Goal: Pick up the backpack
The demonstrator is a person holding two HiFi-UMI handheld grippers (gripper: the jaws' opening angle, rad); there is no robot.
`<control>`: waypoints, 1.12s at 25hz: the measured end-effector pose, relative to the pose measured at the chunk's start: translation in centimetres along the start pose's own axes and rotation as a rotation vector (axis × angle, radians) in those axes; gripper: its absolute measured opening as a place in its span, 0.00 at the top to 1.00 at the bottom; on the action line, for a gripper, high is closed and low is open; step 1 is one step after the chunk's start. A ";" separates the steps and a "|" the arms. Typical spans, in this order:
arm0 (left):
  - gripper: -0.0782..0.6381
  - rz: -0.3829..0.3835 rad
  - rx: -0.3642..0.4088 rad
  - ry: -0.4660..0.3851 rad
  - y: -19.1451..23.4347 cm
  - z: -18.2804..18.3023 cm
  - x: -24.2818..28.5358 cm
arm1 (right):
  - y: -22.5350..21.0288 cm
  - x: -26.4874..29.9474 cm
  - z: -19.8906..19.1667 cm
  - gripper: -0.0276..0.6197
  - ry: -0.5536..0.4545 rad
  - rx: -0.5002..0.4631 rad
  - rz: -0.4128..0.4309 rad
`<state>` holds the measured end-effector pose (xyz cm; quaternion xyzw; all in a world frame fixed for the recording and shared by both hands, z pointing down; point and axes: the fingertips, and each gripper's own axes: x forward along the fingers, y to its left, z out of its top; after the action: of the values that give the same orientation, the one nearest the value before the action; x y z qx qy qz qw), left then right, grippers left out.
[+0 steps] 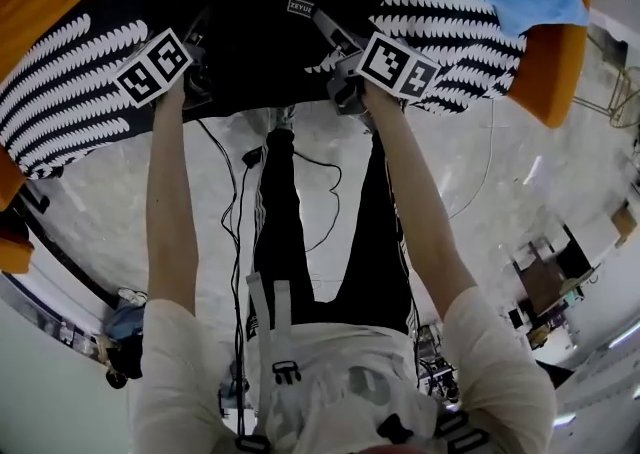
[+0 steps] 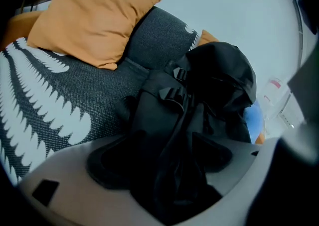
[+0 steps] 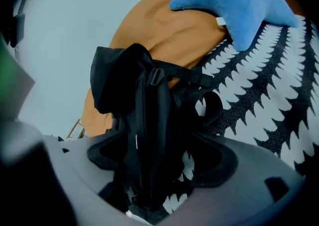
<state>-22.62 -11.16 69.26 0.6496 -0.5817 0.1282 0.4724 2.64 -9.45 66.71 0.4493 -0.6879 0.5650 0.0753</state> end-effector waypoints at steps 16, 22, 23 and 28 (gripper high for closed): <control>0.69 -0.086 0.039 0.030 -1.4 0.8 -1.1 | 0.9 0.8 0.2 0.66 -0.007 0.031 -0.049; 0.75 -0.060 0.141 0.034 -2.2 1.5 -2.1 | 2.0 0.8 0.1 0.76 0.005 -0.004 -0.038; 0.76 -0.056 0.164 0.032 -2.4 1.6 -2.3 | 2.2 0.7 0.1 0.79 0.003 -0.012 -0.040; 0.79 -0.061 0.216 0.022 -3.5 1.7 -3.1 | 2.6 0.1 0.5 0.82 0.003 -0.038 -0.047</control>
<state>-21.08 -10.94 64.52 0.7128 -0.5391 0.1830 0.4097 0.89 -10.03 64.75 0.4630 -0.6877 0.5506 0.0979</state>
